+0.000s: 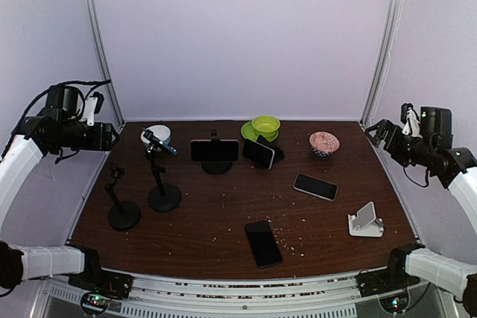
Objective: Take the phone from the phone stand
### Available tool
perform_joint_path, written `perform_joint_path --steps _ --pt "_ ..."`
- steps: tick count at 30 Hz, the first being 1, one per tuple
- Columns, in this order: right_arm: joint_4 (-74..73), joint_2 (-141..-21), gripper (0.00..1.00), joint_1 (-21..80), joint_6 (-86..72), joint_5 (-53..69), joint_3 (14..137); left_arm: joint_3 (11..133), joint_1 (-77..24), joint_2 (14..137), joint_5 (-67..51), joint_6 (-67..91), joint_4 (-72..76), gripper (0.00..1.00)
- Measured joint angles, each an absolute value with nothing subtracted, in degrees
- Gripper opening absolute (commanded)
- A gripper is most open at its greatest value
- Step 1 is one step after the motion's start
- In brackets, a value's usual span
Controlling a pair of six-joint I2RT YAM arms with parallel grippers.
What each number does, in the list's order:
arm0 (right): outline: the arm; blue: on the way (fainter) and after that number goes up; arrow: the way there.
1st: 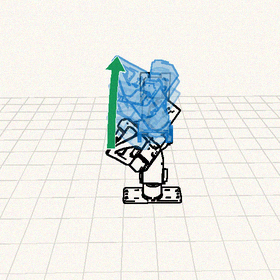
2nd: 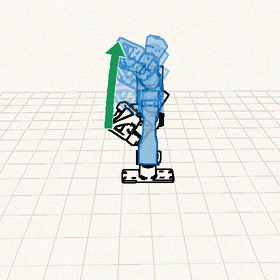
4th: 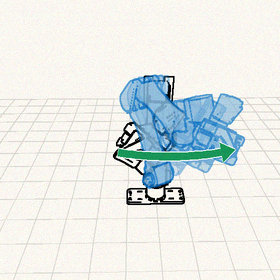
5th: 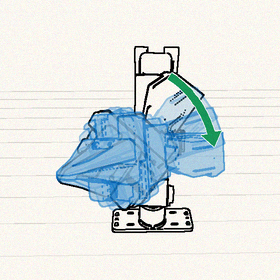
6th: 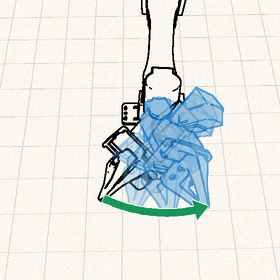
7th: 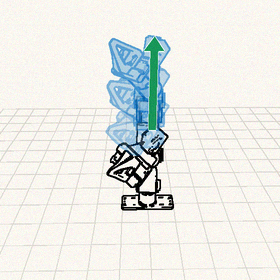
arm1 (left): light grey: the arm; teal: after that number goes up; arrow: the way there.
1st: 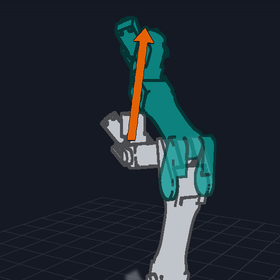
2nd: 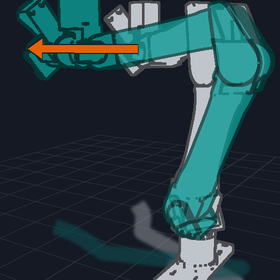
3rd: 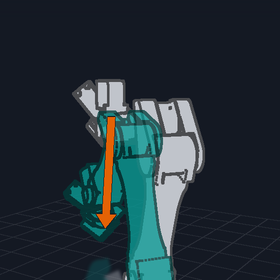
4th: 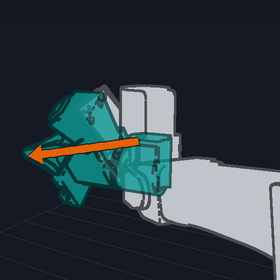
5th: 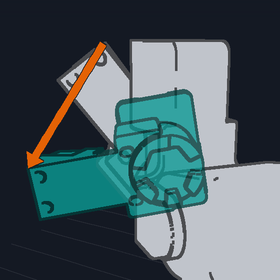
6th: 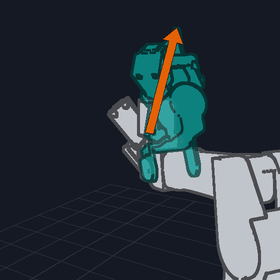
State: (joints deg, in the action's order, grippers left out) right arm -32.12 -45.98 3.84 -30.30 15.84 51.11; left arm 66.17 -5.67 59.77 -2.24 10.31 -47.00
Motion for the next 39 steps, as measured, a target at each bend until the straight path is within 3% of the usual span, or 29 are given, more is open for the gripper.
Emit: perform_joint_path --steps 2,8,24,39 --pt "-32.16 -45.82 1.0 3.84 -29.69 15.09 51.27 65.98 -5.67 56.88 -4.16 8.91 -46.06 0.95" --pt "-32.25 -45.69 1.0 3.84 -28.91 13.19 51.27 60.49 -5.67 44.36 -5.76 6.02 -40.01 0.98" --pt "-29.74 -43.33 1.0 3.86 -32.34 11.88 49.41 50.65 -5.67 46.7 -27.33 -10.41 -32.53 0.87" --pt "-30.65 -40.86 1.0 3.86 -33.87 13.28 46.83 53.69 -5.65 65.65 -37.52 -17.37 -29.76 0.72"
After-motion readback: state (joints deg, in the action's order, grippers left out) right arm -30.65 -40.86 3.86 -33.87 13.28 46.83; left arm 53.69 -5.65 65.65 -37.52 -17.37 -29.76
